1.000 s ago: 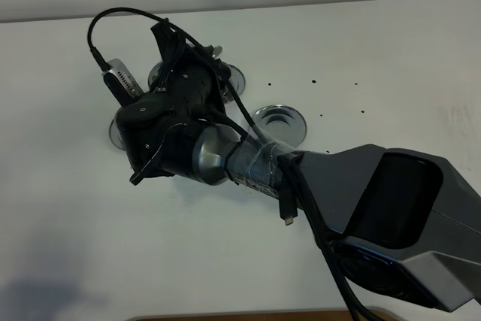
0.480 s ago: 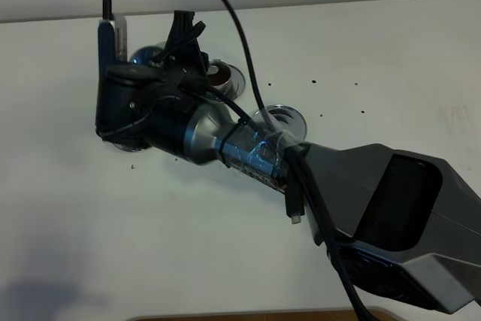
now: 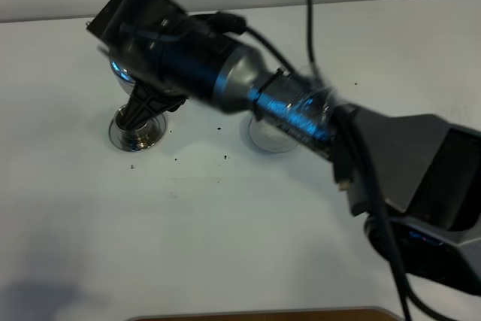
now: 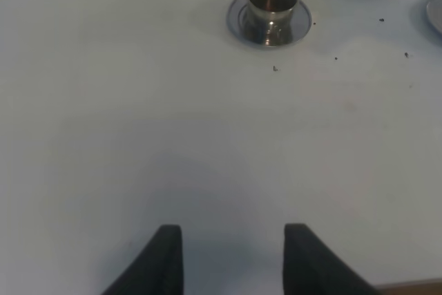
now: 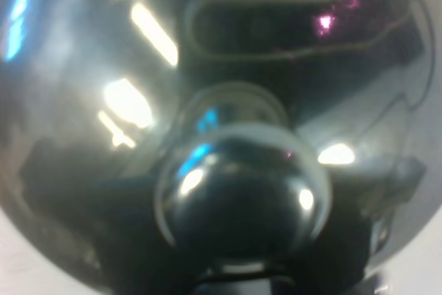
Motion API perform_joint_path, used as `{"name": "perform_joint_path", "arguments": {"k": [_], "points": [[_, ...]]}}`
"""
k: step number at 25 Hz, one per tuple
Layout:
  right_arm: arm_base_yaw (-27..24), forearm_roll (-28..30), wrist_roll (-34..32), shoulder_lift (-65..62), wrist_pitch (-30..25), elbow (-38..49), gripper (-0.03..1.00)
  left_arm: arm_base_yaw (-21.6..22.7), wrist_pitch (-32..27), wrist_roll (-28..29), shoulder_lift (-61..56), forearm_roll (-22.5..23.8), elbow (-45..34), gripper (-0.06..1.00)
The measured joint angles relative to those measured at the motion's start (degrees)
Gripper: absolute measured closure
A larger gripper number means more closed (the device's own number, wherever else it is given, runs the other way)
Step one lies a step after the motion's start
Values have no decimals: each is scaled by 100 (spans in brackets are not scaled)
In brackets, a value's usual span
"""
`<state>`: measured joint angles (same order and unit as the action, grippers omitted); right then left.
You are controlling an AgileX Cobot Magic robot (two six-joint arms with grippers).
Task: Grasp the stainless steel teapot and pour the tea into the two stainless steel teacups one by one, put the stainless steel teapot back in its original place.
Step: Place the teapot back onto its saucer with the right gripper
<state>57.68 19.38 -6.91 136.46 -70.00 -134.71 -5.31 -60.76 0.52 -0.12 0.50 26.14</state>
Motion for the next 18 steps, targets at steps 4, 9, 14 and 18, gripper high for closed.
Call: {"name": "perform_joint_path", "arguments": {"k": [4,9,14,18], "points": [[-303,-1000,-95,-349,0,455,78,0,0,0,0,0,0,55],[-515,-1434,-31,-417,-18,1071,78,0,0,0,0,0,0,55],[-591,-1512,-53,-333,59,1549,78,0,0,0,0,0,0,55],[-595,-1584,-59,-212,437,1687,78,0,0,0,0,0,0,55]]}}
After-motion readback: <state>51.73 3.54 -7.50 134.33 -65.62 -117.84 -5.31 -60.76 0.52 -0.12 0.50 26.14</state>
